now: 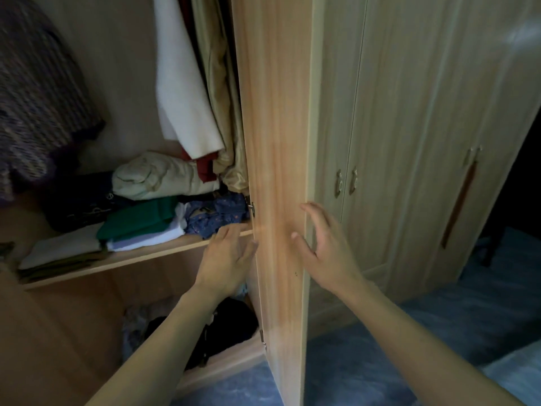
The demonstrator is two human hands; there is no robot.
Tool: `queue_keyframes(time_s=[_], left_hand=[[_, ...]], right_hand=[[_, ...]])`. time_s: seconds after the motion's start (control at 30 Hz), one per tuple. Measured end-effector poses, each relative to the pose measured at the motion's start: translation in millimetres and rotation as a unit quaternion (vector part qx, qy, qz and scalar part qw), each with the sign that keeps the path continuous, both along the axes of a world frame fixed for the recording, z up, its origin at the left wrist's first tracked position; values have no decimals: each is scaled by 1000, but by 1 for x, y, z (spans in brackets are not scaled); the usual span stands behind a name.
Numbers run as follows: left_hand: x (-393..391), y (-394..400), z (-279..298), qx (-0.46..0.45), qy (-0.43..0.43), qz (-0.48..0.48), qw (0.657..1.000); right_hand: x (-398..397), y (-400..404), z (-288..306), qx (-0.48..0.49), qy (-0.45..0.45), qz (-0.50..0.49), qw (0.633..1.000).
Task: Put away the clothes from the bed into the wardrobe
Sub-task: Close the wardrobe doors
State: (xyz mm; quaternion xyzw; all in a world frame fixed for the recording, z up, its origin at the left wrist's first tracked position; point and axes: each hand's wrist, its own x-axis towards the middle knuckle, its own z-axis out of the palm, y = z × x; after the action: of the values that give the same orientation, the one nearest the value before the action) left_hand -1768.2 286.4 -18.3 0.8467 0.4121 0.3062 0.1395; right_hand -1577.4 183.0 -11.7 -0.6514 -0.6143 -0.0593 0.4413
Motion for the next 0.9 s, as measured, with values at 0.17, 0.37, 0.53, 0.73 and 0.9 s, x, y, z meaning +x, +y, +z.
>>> queue_keyframes(time_s=[0.17,0.37,0.53,0.73,0.9], left_hand=[[7,12,21,6,-16,6,1000],[-4,31,26,19,-20,18,999],[-16,43,19,14,-13,32,999],[-27,50,11,16,-20,24,999],[-44,58,12,12,-21,17,1000]], right_hand=[[13,20,46,29,39,-5,999],[15,40,68,-101,63,6,993],[7,50,63,-94,44,0,995],[-6,58,57,-77,44,2,996],[-37,63,55,-74,46,50,995]])
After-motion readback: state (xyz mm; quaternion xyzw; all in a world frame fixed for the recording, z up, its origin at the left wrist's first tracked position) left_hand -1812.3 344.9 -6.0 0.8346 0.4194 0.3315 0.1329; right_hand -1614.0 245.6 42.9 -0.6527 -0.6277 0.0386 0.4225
